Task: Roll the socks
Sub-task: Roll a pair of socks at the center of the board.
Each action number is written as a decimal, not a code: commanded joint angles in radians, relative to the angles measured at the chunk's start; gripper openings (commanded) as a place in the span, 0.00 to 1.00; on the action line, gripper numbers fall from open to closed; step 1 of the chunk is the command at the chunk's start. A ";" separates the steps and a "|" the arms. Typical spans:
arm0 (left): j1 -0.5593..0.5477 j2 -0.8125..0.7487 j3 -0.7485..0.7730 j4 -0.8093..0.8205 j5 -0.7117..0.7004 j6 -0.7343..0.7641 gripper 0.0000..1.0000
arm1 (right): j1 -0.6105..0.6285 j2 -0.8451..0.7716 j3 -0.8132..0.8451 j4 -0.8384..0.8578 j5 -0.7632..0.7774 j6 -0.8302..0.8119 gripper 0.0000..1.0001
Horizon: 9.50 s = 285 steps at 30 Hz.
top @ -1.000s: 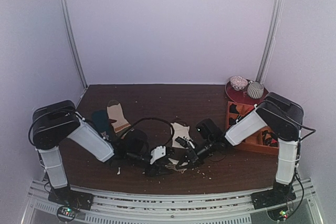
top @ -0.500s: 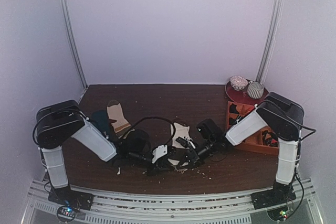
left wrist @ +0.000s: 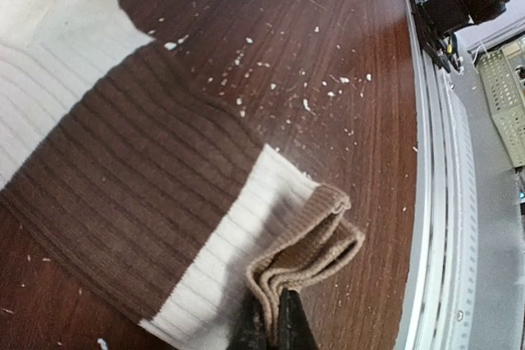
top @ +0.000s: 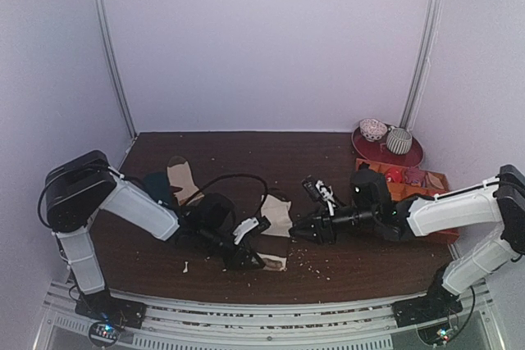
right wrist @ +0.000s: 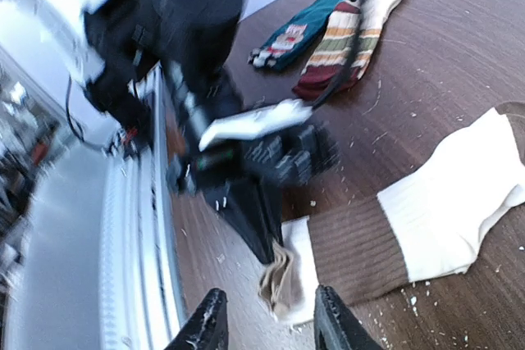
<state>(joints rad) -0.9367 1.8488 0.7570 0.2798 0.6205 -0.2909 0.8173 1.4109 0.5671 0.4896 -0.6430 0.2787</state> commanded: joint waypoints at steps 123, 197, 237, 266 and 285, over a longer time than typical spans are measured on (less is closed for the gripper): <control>-0.029 0.091 0.020 -0.192 -0.008 0.197 0.00 | -0.021 0.076 -0.023 -0.022 0.101 0.080 0.30; -0.042 -0.030 -0.120 0.416 -0.080 0.497 0.54 | -0.042 0.534 0.219 -0.484 -0.230 0.187 0.00; 0.028 0.152 -0.052 -0.042 0.131 0.038 0.00 | 0.076 -0.126 -0.152 0.111 0.298 -0.325 0.40; 0.043 0.224 -0.066 -0.101 0.167 0.014 0.00 | 0.366 0.282 -0.015 0.089 0.580 -0.788 0.34; 0.057 0.011 -0.112 0.016 0.038 0.124 0.48 | 0.330 0.363 0.102 -0.248 0.520 -0.560 0.03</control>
<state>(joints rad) -0.8742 1.9129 0.7013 0.4606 0.8417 -0.2436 1.1751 1.7496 0.6514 0.4950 -0.0395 -0.3862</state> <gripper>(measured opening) 0.404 0.072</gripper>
